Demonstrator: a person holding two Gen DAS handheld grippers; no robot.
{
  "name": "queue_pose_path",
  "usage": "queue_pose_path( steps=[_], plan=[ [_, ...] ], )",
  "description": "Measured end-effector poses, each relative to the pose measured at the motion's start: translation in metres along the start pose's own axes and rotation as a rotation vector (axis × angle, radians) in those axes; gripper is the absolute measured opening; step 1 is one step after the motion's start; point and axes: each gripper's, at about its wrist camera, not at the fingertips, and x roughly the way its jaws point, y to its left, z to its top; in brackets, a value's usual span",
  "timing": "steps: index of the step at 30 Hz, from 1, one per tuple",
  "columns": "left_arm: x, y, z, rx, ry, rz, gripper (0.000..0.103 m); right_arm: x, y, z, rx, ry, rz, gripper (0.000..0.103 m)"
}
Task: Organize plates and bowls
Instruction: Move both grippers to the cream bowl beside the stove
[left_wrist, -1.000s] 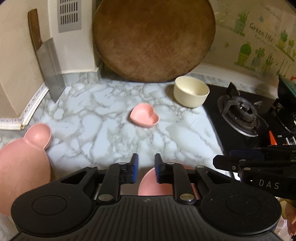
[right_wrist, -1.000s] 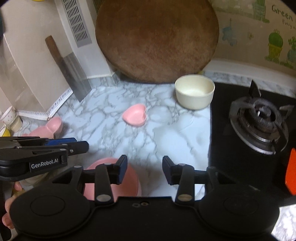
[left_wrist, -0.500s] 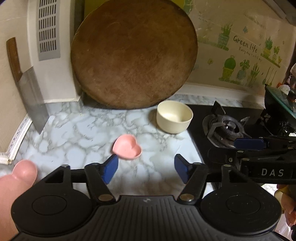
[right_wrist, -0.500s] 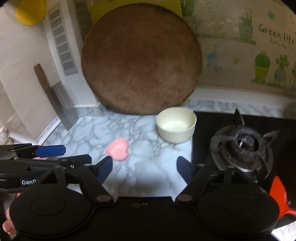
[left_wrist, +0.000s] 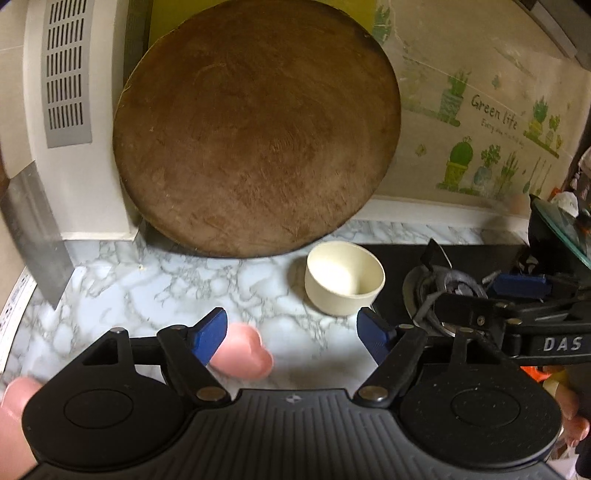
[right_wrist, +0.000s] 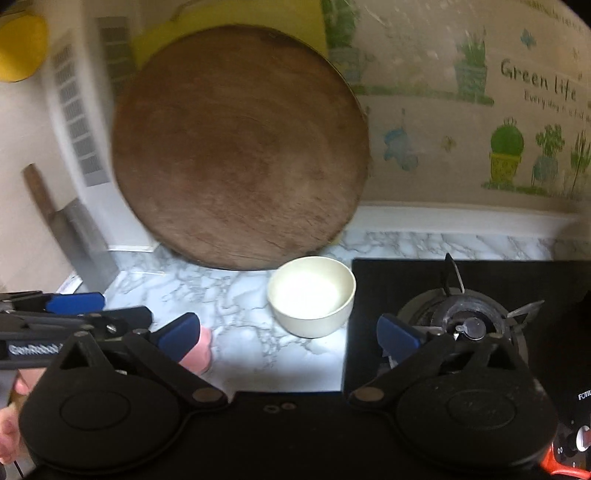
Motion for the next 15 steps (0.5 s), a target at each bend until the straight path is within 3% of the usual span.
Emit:
queue_pose_path(
  steps=[6,15],
  plan=[
    [0.027,-0.002,0.025,0.025,0.020,-0.005,0.077,0.031,-0.020,0.016,0.049,0.040,-0.055,0.103],
    [0.086,-0.001,0.060,0.010,0.162,-0.033,0.077,0.078,-0.042,0.038,0.143,0.131,-0.083,0.099]
  ],
)
